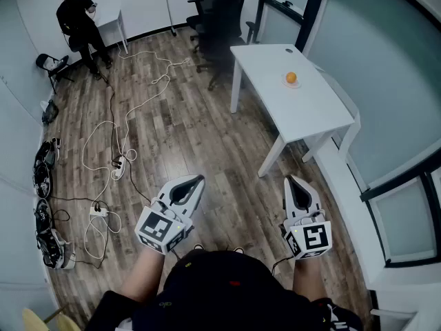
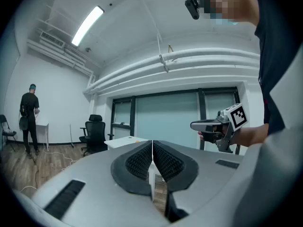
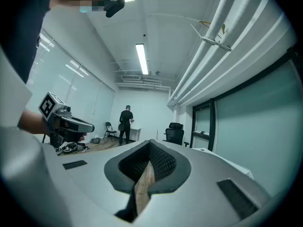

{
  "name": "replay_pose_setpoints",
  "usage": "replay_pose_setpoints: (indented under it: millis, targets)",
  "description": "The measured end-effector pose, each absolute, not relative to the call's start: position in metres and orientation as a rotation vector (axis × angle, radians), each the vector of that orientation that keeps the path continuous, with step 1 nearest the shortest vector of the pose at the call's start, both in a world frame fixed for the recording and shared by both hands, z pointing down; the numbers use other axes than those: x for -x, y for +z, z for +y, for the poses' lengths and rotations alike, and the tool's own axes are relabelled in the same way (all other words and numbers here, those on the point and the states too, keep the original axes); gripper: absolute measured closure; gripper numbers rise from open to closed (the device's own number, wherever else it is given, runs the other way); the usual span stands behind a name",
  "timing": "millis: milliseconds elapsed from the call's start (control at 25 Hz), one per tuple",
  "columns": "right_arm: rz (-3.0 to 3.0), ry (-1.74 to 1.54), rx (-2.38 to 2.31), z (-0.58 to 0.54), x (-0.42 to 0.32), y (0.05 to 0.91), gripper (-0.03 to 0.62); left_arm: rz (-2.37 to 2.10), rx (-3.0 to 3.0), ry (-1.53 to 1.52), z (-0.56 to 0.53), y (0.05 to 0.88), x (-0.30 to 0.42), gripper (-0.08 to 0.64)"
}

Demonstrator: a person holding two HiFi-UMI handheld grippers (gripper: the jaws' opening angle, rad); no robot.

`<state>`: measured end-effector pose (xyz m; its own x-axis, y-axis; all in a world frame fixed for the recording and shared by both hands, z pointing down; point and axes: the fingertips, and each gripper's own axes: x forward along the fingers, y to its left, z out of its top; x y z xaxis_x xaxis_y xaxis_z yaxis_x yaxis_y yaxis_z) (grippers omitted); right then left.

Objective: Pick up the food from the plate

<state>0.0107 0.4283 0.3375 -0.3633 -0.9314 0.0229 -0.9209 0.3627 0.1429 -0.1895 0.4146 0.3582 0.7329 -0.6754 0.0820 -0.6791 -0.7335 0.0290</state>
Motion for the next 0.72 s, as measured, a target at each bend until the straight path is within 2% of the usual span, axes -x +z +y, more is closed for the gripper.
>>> replay_pose_setpoints:
  millis: [720]
  targets:
    - [-2.504,-0.112,-1.773,0.424,0.008,0.342,0.568,-1.04,-2.867,0.099,0.406,0.364,0.205,0.537]
